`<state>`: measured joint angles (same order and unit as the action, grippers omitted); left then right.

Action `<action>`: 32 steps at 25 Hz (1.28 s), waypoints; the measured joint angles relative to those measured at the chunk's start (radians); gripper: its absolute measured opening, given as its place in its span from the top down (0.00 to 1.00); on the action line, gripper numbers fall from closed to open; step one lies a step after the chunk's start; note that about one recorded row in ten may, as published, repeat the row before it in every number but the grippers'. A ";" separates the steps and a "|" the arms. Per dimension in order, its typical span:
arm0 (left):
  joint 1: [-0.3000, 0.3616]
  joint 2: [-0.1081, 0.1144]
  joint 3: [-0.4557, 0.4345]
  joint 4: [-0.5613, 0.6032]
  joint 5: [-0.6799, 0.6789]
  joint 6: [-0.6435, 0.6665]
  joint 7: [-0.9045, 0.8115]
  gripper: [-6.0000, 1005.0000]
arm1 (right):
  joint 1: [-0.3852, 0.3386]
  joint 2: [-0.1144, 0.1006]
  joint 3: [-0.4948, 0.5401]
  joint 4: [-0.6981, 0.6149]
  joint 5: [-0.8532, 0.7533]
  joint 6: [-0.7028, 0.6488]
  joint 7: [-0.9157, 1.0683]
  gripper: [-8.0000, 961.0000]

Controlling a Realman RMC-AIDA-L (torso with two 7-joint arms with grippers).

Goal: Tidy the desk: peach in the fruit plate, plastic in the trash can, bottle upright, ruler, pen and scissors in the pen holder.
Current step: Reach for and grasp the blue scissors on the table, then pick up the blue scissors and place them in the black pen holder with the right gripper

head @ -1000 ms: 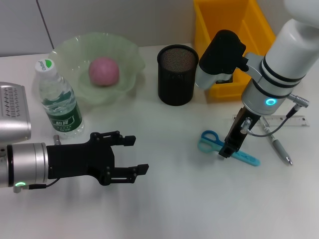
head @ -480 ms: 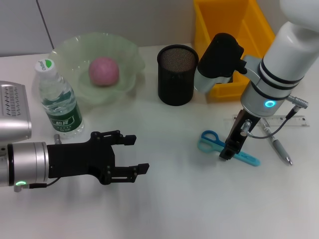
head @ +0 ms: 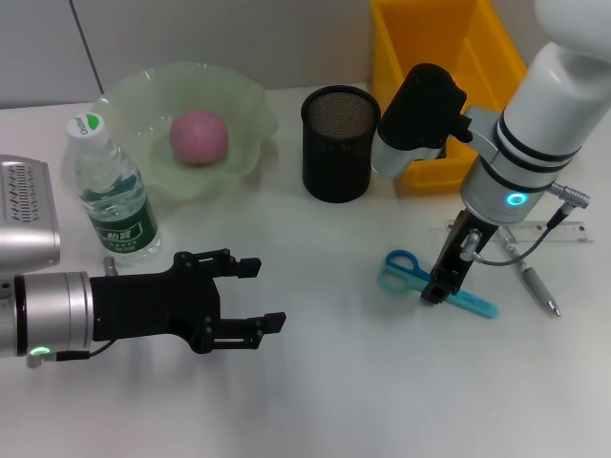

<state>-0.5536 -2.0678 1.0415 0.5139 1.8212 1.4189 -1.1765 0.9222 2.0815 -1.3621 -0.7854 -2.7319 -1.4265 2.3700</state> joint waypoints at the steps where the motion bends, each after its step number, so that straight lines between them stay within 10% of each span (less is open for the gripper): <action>1: 0.000 0.000 0.000 0.000 0.000 0.000 0.000 0.21 | 0.000 0.000 0.000 0.000 0.000 0.000 0.000 0.66; 32: 0.000 0.000 0.000 0.000 -0.006 0.001 0.003 0.21 | -0.002 0.000 0.016 -0.016 0.002 -0.013 -0.007 0.76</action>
<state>-0.5538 -2.0678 1.0415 0.5138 1.8150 1.4194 -1.1739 0.9200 2.0816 -1.3465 -0.8009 -2.7302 -1.4392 2.3631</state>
